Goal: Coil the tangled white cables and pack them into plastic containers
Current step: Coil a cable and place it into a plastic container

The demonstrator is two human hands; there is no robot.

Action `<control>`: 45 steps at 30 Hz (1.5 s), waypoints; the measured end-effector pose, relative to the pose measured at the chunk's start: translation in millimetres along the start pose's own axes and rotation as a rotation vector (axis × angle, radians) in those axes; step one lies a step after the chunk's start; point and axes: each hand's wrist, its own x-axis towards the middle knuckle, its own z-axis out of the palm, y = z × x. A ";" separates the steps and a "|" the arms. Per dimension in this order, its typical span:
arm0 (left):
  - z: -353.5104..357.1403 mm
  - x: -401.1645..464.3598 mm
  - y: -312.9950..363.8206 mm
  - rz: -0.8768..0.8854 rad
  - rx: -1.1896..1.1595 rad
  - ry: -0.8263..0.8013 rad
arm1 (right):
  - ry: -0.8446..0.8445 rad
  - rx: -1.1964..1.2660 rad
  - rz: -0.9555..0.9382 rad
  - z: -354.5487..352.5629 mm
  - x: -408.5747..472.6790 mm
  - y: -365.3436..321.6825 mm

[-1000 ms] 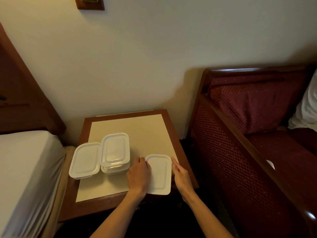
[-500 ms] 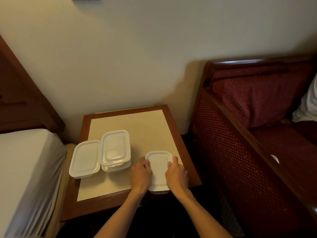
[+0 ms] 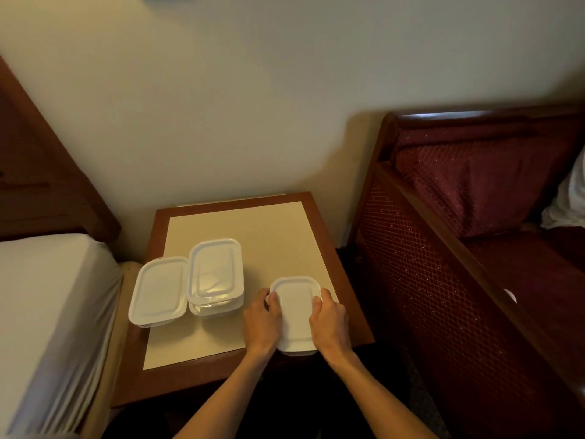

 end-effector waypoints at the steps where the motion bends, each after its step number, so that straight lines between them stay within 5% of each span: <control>1: -4.4 -1.6 2.4 -0.020 -0.021 -0.063 | -0.016 -0.004 -0.009 -2.9 1.4 1.0; 6: -59.7 -11.9 11.0 -0.116 -0.054 -0.306 | -0.043 -0.054 -0.012 -15.9 15.2 8.4; 10: -127.0 0.4 4.1 0.150 0.062 0.175 | -0.098 -0.167 0.011 -14.8 27.8 -3.2; 12: -157.7 18.6 -9.8 0.163 0.063 0.415 | -0.087 -0.183 0.003 -10.0 30.5 -12.3; 14: -180.4 41.4 -35.1 0.104 0.120 0.490 | -0.087 -0.199 0.013 -6.6 30.4 -19.1; 20: -196.8 79.7 -90.1 -0.014 0.229 0.281 | -0.086 -0.240 -0.008 4.0 30.6 -32.2; 26: -184.5 80.6 -106.4 -0.070 0.246 0.135 | 0.117 -0.041 -0.021 -15.3 43.9 -82.7; 35: -180.1 74.6 -115.1 -0.090 0.153 0.128 | -0.138 0.047 -0.166 20.5 48.9 -179.7; 41: -180.5 73.6 -117.3 -0.085 0.139 0.139 | -0.161 0.169 -0.097 35.2 49.8 -180.9; 45: -178.7 72.8 -119.4 -0.095 0.115 0.149 | -0.099 0.418 0.152 36.0 52.8 -159.3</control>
